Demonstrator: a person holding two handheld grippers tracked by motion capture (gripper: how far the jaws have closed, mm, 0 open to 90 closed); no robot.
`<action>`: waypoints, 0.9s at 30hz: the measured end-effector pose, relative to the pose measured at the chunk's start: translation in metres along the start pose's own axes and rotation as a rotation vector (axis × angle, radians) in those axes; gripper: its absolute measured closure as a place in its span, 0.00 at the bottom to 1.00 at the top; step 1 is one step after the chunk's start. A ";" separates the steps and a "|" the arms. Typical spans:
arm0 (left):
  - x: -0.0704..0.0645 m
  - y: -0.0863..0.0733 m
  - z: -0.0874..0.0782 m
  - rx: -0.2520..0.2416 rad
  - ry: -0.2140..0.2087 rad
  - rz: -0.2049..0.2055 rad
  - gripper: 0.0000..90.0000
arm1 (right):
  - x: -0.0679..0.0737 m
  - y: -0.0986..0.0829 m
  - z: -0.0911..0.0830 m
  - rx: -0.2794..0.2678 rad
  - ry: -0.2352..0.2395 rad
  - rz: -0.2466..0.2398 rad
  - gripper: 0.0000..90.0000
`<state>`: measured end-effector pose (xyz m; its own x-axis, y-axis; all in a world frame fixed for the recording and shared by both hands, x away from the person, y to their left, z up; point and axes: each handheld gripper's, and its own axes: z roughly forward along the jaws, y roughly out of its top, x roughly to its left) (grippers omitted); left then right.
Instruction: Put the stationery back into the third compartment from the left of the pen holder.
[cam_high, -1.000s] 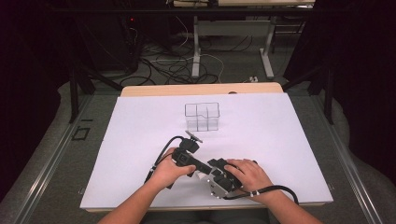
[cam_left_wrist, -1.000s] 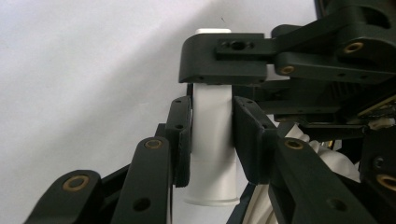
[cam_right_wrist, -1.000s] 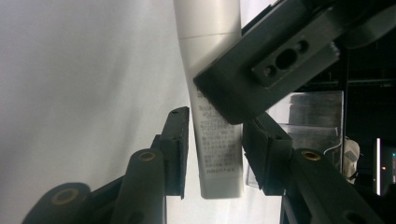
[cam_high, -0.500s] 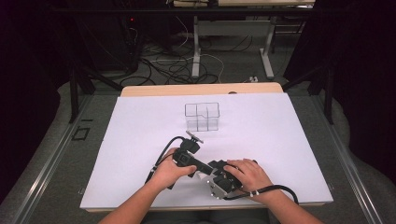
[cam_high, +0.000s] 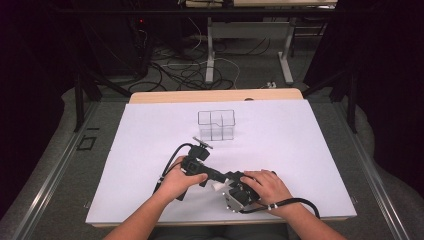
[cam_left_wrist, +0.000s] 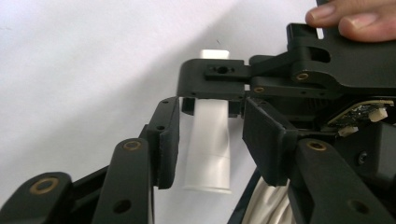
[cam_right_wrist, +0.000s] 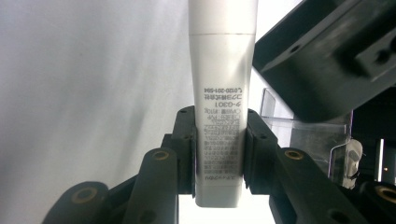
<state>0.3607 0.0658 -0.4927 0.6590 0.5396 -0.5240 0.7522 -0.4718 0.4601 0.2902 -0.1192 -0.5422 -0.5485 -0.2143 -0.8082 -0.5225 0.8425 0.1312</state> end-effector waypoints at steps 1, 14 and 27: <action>0.001 0.000 -0.001 -0.010 0.006 -0.006 0.60 | -0.001 0.000 -0.001 0.016 0.017 -0.003 0.78; 0.017 -0.002 -0.012 -0.108 0.112 -0.007 0.49 | 0.000 -0.002 0.000 0.004 -0.006 0.039 0.78; 0.032 -0.007 -0.025 -0.177 0.265 0.049 0.40 | -0.004 -0.008 -0.001 -0.012 -0.012 0.125 0.78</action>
<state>0.3763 0.1040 -0.4948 0.6536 0.6931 -0.3041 0.6926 -0.3857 0.6096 0.2956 -0.1254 -0.5390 -0.6024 -0.1019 -0.7917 -0.4581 0.8564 0.2383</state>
